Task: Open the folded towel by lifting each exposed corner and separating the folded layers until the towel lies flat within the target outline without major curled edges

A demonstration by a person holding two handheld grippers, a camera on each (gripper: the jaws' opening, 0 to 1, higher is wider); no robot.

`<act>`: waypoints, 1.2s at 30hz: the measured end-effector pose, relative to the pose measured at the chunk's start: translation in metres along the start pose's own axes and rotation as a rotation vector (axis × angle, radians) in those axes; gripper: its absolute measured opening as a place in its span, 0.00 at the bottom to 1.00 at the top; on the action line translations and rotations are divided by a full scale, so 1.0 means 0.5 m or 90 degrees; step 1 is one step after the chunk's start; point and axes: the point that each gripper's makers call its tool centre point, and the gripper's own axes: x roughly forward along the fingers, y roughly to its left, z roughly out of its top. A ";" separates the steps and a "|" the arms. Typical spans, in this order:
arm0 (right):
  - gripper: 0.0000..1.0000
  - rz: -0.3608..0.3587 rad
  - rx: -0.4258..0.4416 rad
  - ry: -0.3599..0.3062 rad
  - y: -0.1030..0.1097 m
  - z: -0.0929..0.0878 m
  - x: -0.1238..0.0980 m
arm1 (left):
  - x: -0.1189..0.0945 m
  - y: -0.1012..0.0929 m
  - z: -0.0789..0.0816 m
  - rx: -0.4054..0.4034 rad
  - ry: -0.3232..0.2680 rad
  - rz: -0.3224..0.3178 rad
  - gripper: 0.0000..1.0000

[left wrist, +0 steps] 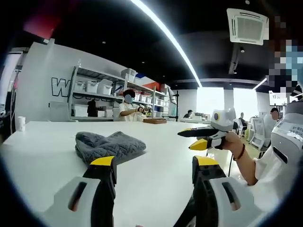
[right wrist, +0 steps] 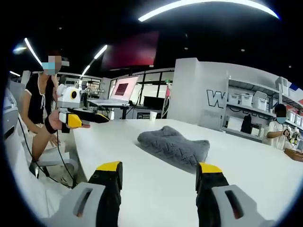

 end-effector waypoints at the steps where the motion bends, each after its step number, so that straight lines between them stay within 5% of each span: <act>1: 0.60 0.000 0.000 0.000 0.000 0.000 0.000 | 0.001 0.001 -0.002 -0.001 0.001 0.001 0.64; 36: 0.61 0.001 -0.011 0.005 0.007 0.003 0.005 | 0.006 0.000 -0.006 0.000 0.009 -0.012 0.64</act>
